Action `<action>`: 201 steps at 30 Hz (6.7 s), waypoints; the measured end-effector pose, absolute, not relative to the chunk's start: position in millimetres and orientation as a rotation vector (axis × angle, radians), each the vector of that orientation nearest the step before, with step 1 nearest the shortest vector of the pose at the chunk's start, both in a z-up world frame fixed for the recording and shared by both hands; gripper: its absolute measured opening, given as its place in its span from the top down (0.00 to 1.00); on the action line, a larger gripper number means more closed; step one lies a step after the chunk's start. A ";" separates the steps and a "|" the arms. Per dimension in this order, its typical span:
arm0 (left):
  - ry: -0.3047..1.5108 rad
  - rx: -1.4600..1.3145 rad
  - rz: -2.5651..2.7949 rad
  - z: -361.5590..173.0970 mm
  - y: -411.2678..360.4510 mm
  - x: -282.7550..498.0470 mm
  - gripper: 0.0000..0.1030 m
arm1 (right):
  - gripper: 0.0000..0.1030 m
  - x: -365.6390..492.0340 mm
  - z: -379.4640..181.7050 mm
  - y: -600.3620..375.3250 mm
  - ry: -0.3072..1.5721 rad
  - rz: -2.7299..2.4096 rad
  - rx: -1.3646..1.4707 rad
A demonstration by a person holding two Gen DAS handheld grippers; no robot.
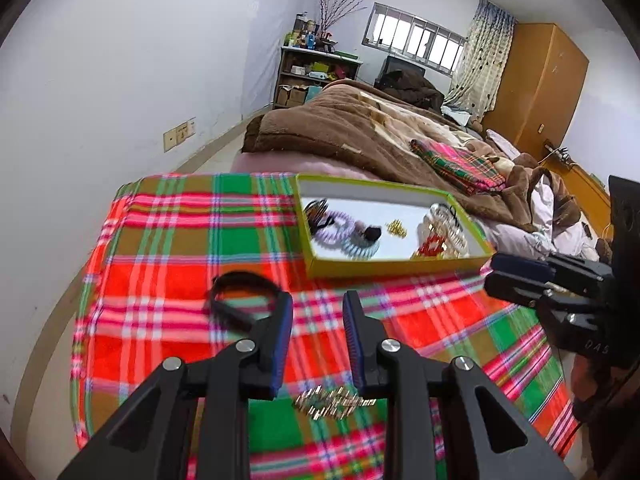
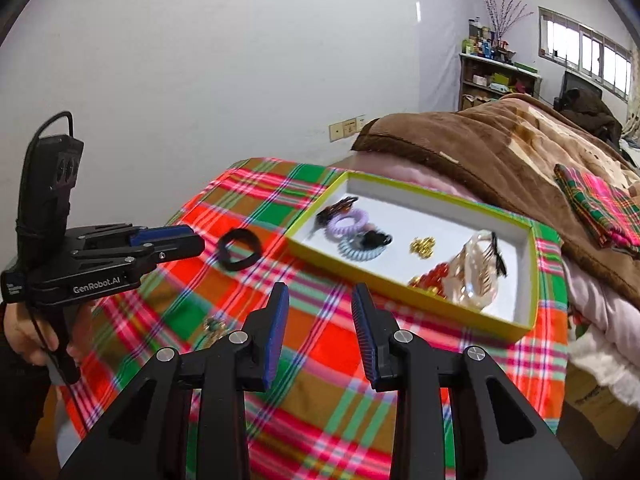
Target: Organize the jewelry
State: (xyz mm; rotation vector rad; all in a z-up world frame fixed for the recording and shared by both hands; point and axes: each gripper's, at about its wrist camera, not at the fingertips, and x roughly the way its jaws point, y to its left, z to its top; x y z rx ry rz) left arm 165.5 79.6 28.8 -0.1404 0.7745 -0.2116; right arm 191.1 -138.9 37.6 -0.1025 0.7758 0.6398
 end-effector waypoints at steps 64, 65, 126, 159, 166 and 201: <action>0.845 -0.308 -0.131 -17.0 144.3 163.4 0.70 | 0.75 167.6 -47.6 -41.8 0.900 0.779 -0.346; 0.852 -0.308 -0.131 -18.9 143.1 166.8 0.70 | 0.75 168.1 -47.0 -44.7 0.899 0.772 -0.339; 0.734 -0.108 -0.205 40.9 46.1 224.3 0.86 | 0.75 217.9 27.6 -161.6 0.739 0.557 -0.152; 0.834 -0.059 -0.264 -1.5 -11.1 326.6 0.86 | 0.75 352.6 -13.3 -237.7 0.828 0.350 -0.055; 0.828 -0.039 -0.258 -4.4 -18.2 331.3 0.86 | 0.75 358.5 -24.3 -242.6 0.862 0.362 -0.027; 0.775 -0.079 -0.215 39.8 -13.1 215.8 0.55 | 0.58 213.0 39.2 -220.1 0.743 0.455 -0.011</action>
